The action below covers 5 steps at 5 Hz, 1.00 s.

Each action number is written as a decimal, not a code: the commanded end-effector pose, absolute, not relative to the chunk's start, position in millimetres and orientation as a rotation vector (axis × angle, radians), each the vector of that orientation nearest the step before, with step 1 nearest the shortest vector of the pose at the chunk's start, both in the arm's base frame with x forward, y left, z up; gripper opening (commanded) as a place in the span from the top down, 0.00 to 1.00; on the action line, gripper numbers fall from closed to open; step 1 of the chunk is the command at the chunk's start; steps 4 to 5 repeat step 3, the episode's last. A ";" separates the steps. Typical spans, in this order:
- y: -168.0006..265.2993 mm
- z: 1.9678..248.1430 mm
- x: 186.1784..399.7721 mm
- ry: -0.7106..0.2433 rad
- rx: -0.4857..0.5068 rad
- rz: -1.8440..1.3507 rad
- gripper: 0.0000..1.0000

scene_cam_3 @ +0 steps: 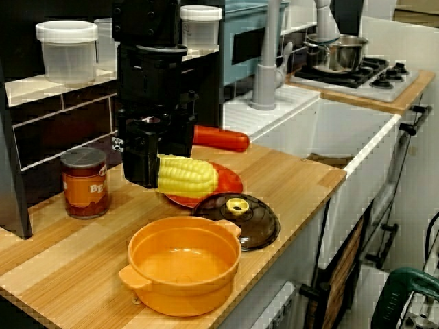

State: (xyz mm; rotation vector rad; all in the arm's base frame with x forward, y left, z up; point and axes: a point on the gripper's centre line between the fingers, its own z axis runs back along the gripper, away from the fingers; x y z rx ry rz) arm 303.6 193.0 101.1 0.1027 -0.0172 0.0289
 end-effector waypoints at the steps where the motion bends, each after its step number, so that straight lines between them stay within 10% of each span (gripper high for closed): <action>1: 215.7 131.1 299.1 -0.101 0.154 0.039 1.00; 5: 219.5 126.0 291.4 -0.106 0.173 0.012 1.00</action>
